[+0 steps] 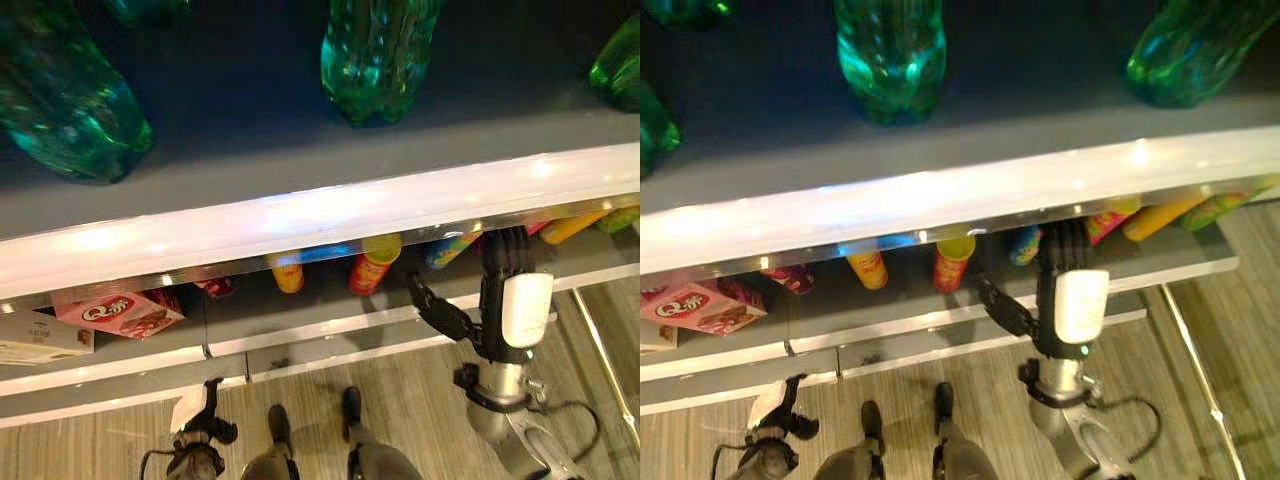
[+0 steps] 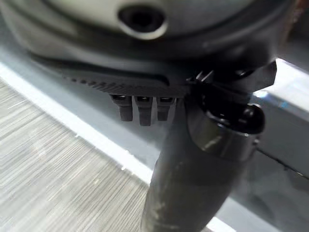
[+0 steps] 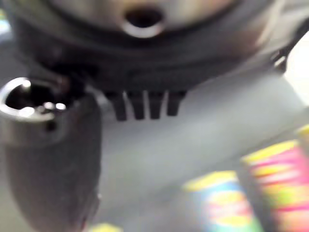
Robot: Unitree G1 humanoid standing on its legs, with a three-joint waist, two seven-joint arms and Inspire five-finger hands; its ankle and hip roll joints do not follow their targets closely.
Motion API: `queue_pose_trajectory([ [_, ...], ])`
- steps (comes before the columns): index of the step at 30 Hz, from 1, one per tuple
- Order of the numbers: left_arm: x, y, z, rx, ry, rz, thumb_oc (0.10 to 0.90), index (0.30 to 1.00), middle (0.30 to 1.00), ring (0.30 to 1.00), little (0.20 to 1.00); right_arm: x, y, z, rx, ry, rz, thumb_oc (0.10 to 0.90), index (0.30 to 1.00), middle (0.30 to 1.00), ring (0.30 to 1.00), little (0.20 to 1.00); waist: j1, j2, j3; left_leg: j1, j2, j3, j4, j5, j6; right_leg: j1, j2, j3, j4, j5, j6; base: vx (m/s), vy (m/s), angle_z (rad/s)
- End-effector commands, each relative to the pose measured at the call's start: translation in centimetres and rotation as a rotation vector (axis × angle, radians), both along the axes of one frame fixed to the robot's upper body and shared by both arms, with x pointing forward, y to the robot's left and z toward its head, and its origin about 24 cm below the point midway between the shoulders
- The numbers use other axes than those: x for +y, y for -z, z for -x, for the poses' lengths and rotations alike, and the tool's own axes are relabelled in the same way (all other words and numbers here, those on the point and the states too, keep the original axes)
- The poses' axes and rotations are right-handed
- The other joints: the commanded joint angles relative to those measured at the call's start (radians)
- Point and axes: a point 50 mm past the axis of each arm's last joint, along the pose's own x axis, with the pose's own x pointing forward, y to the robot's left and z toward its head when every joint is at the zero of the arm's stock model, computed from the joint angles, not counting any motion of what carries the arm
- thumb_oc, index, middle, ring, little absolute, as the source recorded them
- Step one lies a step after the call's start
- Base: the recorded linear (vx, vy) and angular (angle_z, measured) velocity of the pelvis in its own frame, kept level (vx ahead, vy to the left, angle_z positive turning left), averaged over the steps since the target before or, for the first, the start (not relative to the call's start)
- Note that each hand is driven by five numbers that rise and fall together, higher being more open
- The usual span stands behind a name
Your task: Put the goods on the table back onto the shelves and tidy them up.
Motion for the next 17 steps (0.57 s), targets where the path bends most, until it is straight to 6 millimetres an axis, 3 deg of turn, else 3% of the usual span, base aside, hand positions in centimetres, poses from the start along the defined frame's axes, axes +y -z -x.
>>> queue_pose_trajectory([
  [1, -0.7, 1.1, 2.3, 0.088, -0.057, 0.023, 0.800, 0.900, 0.900, 0.900, 0.900, -4.0, 1.2, 1.3, -0.008, 0.263, 0.010, 0.800, 0.900, 0.900, 0.900, 0.900, 0.004, 0.052, -0.099, 0.045, 0.093, -0.015, 0.016, -0.022, -0.063, -0.046, -0.021, -0.008, 0.134, -0.138, 0.093, 0.07, 0.010, -0.24],
  [2, -0.7, 1.1, 2.3, 0.088, -0.058, 0.023, 0.800, 0.900, 0.900, 0.900, 0.900, -4.0, 1.3, 1.3, -0.008, 0.262, 0.010, 0.800, 0.900, 0.900, 0.900, 0.900, 0.005, 0.051, -0.100, 0.045, 0.093, -0.014, 0.016, -0.022, -0.063, -0.046, -0.021, -0.008, 0.134, -0.138, 0.093, 0.10, 0.012, -0.31],
  [3, -1.1, 1.6, 3.8, 0.131, -0.086, 0.048, 0.800, 0.900, 0.900, 0.900, 0.900, -5.4, 4.9, 3.5, 0.144, 0.445, -0.039, 0.800, 0.900, 0.900, 0.900, 0.900, 0.002, 0.045, -0.115, 0.064, 0.091, -0.005, 0.015, -0.028, -0.062, -0.031, -0.019, 0.001, 0.133, -0.137, 0.093, 0.09, 0.007, -0.27],
  [4, -1.3, 1.8, 4.6, 0.153, -0.102, 0.064, 0.800, 0.900, 0.900, 0.900, 0.900, -5.8, 7.3, 5.2, 0.248, 0.566, -0.088, 0.800, 0.900, 0.900, 0.900, 0.900, 0.002, 0.045, -0.124, 0.077, 0.091, -0.002, 0.015, -0.035, -0.062, -0.022, -0.017, 0.003, 0.133, -0.139, 0.094, 0.11, 0.005, -0.13],
  [7, -1.6, 2.1, 5.6, 0.194, -0.139, 0.094, 0.800, 0.900, 0.900, 0.900, 0.900, -5.2, 13.1, 10.5, 0.535, 0.907, -0.338, 0.800, 0.900, 0.900, 0.900, 0.900, 0.004, 0.036, -0.146, 0.102, 0.088, 0.009, 0.012, -0.041, -0.061, -0.002, -0.014, 0.018, 0.129, -0.136, 0.095, 0.07, 0.000, -0.13],
  [8, -1.6, 2.2, 5.9, 0.210, -0.152, 0.106, 0.800, 0.900, 0.900, 0.900, 0.900, -4.6, 14.9, 13.3, 0.661, 1.045, -0.455, 0.800, 0.900, 0.900, 0.900, 0.900, 0.006, 0.039, -0.153, 0.112, 0.089, 0.010, 0.012, -0.048, -0.062, 0.008, -0.013, 0.017, 0.128, -0.139, 0.096, 0.04, 0.003, -0.12],
  [9, -1.6, 2.2, 5.9, 0.209, -0.152, 0.106, 0.800, 0.900, 0.900, 0.900, 0.900, -4.6, 14.9, 13.2, 0.660, 1.044, -0.456, 0.800, 0.900, 0.900, 0.900, 0.900, 0.006, 0.037, -0.154, 0.110, 0.088, 0.010, 0.011, -0.044, -0.062, 0.006, -0.014, 0.018, 0.127, -0.136, 0.096, 0.09, 0.010, -0.03],
  [10, -1.4, 2.2, 5.9, 0.226, -0.176, 0.118, 0.800, 0.900, 0.900, 0.900, 0.900, -3.1, 16.8, 16.3, 0.780, 1.232, -0.705, 0.800, 0.900, 0.900, 0.900, 0.900, 0.009, 0.038, -0.166, 0.129, 0.090, 0.013, 0.010, -0.054, -0.064, 0.026, -0.011, 0.021, 0.123, -0.141, 0.097, 0.08, 0.006, 0.00],
  [12, -1.2, 2.3, 5.9, 0.239, -0.214, 0.135, 0.800, 0.900, 0.900, 0.900, 0.900, -2.1, 17.7, 19.2, 0.887, 1.383, -0.862, 0.800, 0.900, 0.900, 0.900, 0.900, 0.007, 0.037, -0.177, 0.140, 0.090, 0.016, 0.007, -0.054, -0.067, 0.036, -0.012, 0.022, 0.119, -0.140, 0.096, 0.08, 0.007, -0.02],
  [14, -1.1, 2.3, 5.8, 0.247, -0.241, 0.149, 0.800, 0.900, 0.900, 0.900, 0.900, -1.1, 18.1, 20.7, 0.982, 1.421, -0.899, 0.800, 0.900, 0.900, 0.900, 0.900, 0.005, 0.039, -0.183, 0.145, 0.090, 0.016, 0.006, -0.055, -0.070, 0.042, -0.014, 0.021, 0.119, -0.141, 0.096, 0.04, 0.008, -0.03],
  [17, -1.6, 2.4, 5.7, 0.247, -0.235, 0.172, 0.800, 0.900, 0.900, 0.900, 0.900, 0.3, 18.3, 22.2, 1.152, 1.345, -0.793, 0.800, 0.900, 0.900, 0.900, 0.900, 0.004, 0.045, -0.179, 0.155, 0.090, 0.011, 0.006, -0.057, -0.072, 0.054, -0.015, 0.019, 0.120, -0.146, 0.095, 0.00, 0.000, 0.00],
])
